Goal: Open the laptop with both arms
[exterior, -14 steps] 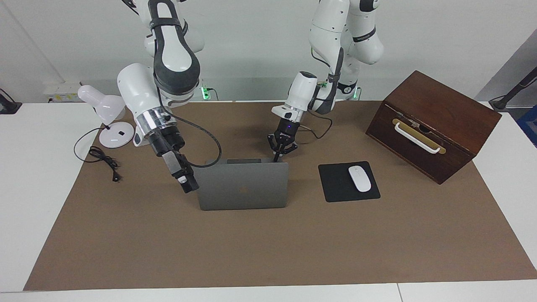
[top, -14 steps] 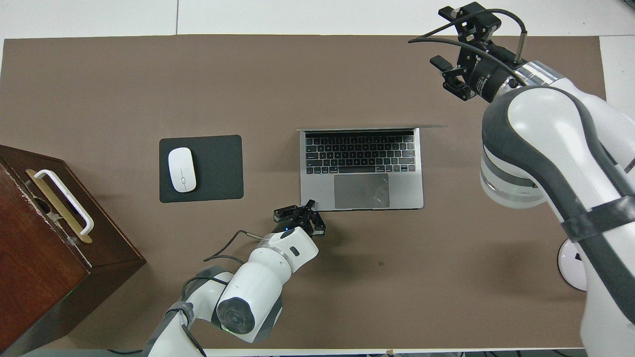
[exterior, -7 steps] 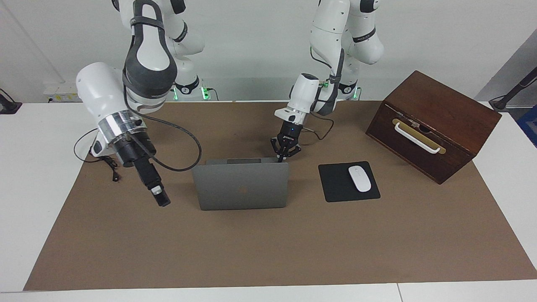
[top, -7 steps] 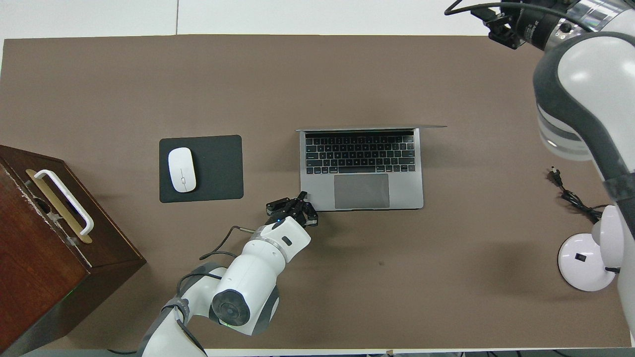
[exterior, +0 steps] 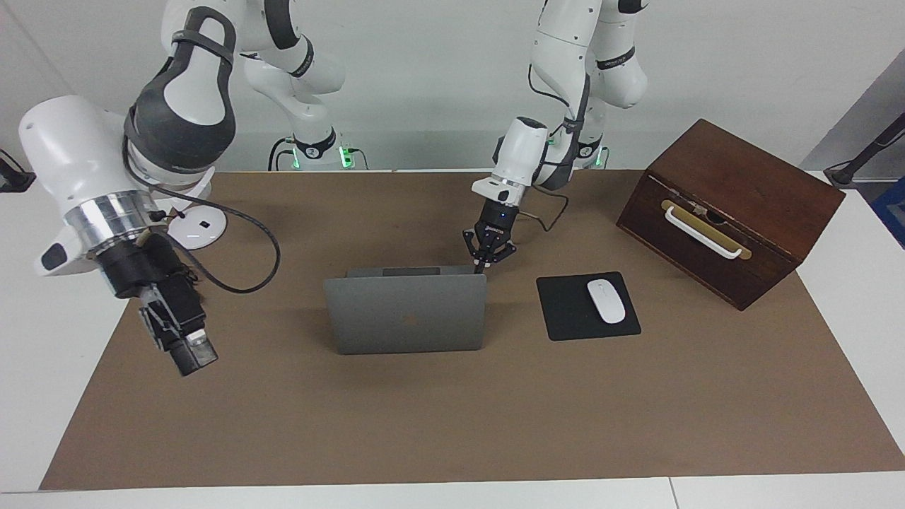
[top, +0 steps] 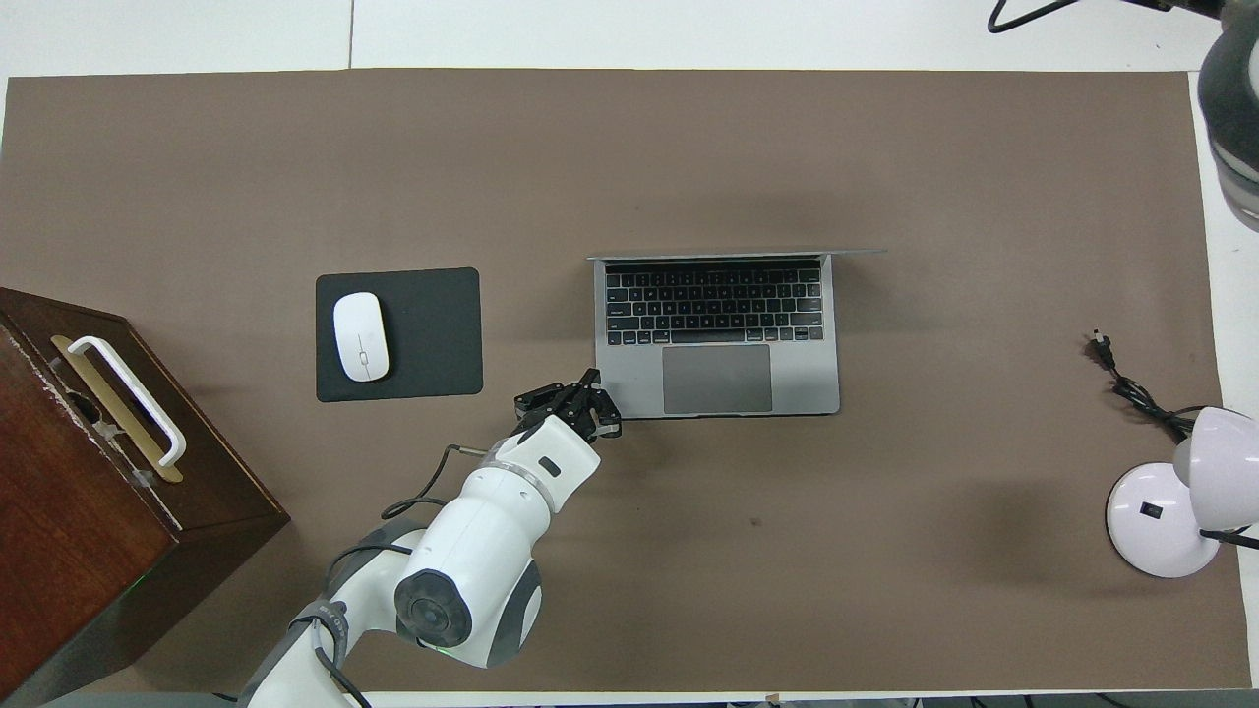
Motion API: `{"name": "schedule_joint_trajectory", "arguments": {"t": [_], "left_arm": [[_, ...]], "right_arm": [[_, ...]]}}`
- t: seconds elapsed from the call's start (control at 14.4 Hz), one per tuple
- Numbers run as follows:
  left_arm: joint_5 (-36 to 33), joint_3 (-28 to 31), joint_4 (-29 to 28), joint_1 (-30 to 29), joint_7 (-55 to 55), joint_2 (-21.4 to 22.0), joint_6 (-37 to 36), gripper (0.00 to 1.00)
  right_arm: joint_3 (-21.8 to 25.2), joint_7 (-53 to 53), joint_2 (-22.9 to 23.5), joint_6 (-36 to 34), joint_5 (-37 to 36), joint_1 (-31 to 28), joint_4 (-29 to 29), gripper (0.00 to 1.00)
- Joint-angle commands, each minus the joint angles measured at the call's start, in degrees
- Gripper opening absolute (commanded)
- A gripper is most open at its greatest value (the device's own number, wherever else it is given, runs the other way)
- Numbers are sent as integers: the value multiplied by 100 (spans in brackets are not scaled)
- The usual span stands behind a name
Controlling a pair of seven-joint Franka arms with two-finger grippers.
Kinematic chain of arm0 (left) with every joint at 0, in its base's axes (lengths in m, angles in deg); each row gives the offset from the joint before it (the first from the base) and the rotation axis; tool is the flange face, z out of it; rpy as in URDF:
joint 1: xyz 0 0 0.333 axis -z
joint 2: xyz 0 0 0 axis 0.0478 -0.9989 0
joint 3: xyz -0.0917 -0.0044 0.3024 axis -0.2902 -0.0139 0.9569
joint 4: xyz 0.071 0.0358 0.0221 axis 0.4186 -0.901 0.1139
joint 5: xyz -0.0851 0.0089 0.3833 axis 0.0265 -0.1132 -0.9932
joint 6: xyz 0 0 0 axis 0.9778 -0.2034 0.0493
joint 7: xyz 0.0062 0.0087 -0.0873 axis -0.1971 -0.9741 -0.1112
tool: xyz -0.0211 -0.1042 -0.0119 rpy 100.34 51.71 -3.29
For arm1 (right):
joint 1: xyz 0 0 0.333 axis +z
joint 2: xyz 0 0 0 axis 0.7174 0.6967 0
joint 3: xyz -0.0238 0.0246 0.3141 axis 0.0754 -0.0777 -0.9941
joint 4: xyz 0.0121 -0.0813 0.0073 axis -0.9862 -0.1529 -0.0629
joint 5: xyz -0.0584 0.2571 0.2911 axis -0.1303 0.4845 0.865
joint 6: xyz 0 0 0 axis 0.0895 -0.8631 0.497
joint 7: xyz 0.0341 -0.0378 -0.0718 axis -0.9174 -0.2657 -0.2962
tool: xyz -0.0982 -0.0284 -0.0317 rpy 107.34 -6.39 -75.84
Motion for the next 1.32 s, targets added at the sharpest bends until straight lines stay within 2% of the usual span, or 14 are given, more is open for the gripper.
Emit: {"name": "schedule_joint_trajectory", "arguments": {"t": [0.0, 0.28, 0.49, 0.76, 0.97, 1.04, 1.11, 1.18, 1.25], "left_arm": [[169, -16, -262, -11, 13, 381, -249, 0], [169, -7, -263, -335, 13, 978, -1187, 0], [170, 19, -254, -634, 13, 1523, -2040, 0], [161, 28, -193, -1091, 30, 2016, -3112, 1], [-101, 19, 87, -1758, 91, 2437, -4358, 33], [-416, 28, 254, -1917, 92, 2491, -4789, 49], [-750, 19, 499, -2101, 83, 2552, -5315, 69], [-1014, 11, 763, -2260, 74, 2570, -5878, 100], [-1209, 19, 1009, -2374, 74, 2579, -6379, 100]], "right_arm": [[-49, -815, 324, -383, -223, -238, 631, 100], [-49, -1896, 369, -472, -864, -352, 826, 100], [-84, -2031, 342, -516, -1961, -361, 844, 100], [-49, -2040, 229, -1489, -2499, -422, 844, 100], [-49, -2031, 158, -2586, -3122, -475, 1141, 100], [-49, -2031, 158, -2973, -3316, -467, 1273, 100], [-49, -2031, 114, -3325, -3518, -467, 1309, 100], [-49, -2005, 27, -3642, -3720, -441, 1309, 100], [-40, -1952, -61, -4002, -3922, -414, 1309, 100]]}}
